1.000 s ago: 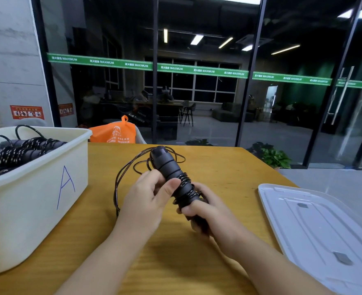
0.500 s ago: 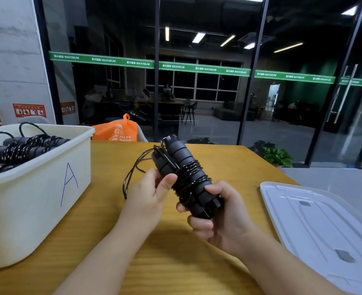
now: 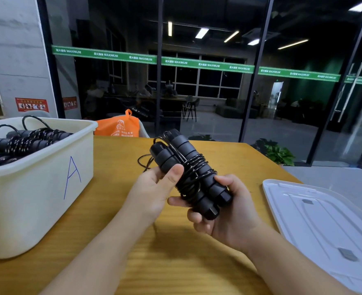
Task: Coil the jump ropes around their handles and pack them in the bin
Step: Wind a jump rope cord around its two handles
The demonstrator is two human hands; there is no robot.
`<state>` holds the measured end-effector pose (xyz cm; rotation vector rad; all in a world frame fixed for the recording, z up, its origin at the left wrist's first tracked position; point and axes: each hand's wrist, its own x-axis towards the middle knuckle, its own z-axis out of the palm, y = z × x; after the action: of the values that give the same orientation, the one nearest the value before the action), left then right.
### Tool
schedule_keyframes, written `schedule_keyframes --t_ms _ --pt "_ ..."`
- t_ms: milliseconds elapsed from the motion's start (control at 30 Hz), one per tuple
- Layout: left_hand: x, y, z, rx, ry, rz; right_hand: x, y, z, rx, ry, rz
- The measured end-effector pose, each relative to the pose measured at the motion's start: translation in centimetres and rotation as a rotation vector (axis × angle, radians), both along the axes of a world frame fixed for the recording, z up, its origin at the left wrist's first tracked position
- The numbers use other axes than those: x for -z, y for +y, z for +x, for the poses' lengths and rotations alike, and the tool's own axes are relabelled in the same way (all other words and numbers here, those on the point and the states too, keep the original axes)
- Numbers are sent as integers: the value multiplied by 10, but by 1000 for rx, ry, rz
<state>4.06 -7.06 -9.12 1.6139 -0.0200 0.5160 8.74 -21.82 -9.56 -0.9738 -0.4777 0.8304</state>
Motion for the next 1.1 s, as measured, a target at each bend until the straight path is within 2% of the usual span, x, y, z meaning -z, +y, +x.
schedule_keyframes --t_ms 67,133,200,400,533,667,733,900,1100 --pt "3 0 2 -99 -11 20 -2 2 0 176 -158 -143" --pt "8 3 4 -188 -13 65 -1 3 0 393 -417 -321" --pt "11 3 5 -241 -5 99 3 4 -1 489 -628 -374" --pt "14 2 5 -448 71 137 8 7 -4 469 -950 -424" --pt "17 3 9 -508 94 146 11 10 -7 360 -1106 -685" --pt "17 -1 7 -484 51 277 12 14 -11 434 -1269 -882" --pt "14 -1 5 -438 21 319 12 12 -10 470 -1241 -866" --pt "14 6 5 -335 -89 425 7 5 -6 396 -844 -591" --pt "15 18 7 -344 -137 468 -1 4 -10 323 -624 -435"
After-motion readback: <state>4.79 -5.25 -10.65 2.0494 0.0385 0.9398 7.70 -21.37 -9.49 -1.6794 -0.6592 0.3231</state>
